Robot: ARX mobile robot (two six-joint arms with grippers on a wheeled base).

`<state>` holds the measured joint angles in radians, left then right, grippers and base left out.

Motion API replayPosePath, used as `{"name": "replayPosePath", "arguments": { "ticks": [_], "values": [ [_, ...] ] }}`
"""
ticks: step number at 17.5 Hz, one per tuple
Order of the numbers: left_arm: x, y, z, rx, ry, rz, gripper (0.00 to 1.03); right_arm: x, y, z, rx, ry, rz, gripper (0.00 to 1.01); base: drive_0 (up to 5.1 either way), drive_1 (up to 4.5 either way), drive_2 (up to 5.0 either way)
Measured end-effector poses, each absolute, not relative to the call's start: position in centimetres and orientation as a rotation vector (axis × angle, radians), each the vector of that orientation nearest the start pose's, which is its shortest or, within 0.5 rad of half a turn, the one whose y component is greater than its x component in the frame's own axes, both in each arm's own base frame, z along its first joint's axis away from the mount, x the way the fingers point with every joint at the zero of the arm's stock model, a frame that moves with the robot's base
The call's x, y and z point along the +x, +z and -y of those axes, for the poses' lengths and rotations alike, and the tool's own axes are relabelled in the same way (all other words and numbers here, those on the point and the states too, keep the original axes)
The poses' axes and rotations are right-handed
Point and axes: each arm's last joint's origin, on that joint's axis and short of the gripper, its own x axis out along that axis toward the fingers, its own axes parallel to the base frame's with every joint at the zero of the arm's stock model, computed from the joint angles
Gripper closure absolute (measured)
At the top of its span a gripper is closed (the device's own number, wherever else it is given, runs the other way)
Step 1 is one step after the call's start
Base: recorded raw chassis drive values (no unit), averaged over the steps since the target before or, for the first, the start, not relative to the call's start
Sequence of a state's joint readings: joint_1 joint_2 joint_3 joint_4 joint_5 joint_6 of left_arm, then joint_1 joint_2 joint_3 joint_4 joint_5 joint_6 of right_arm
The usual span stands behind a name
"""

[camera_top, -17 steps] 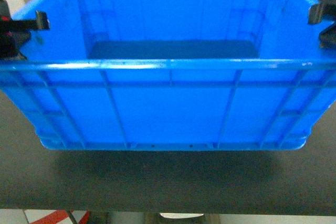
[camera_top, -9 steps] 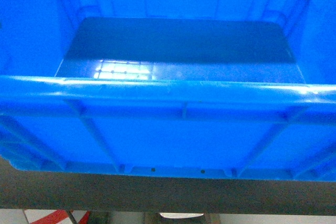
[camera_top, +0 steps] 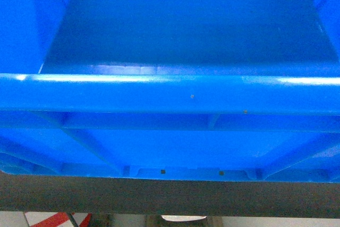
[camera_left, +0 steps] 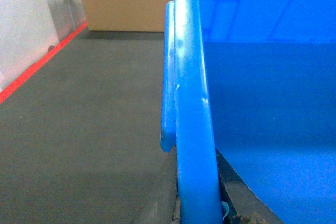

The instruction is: Place box next to blue box on left shelf

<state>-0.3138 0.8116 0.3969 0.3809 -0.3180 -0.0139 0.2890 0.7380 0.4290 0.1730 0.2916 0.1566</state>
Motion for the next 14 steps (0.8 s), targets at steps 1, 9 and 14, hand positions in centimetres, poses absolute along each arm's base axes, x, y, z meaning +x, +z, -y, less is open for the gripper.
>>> {"name": "replayPosePath", "arguments": {
  "ticks": [1, 9, 14],
  "values": [
    [17.58, 24.80, 4.75, -0.005, 0.005, -0.031, 0.95, 16.62, 25.09, -4.07, 0.118, -0.013, -0.129, 0.91, 0.0, 0.00, 0.0],
    [17.56, 24.82, 4.76, -0.005, 0.003, -0.030, 0.95, 16.62, 25.11, -4.05, 0.118, -0.015, -0.127, 0.91, -1.6, -1.57, -1.6],
    [17.56, 24.81, 4.76, -0.006, 0.004, -0.030, 0.95, 16.63, 25.10, -4.06, 0.117, -0.015, -0.128, 0.91, -1.5, -1.53, -1.5]
  ]
}}
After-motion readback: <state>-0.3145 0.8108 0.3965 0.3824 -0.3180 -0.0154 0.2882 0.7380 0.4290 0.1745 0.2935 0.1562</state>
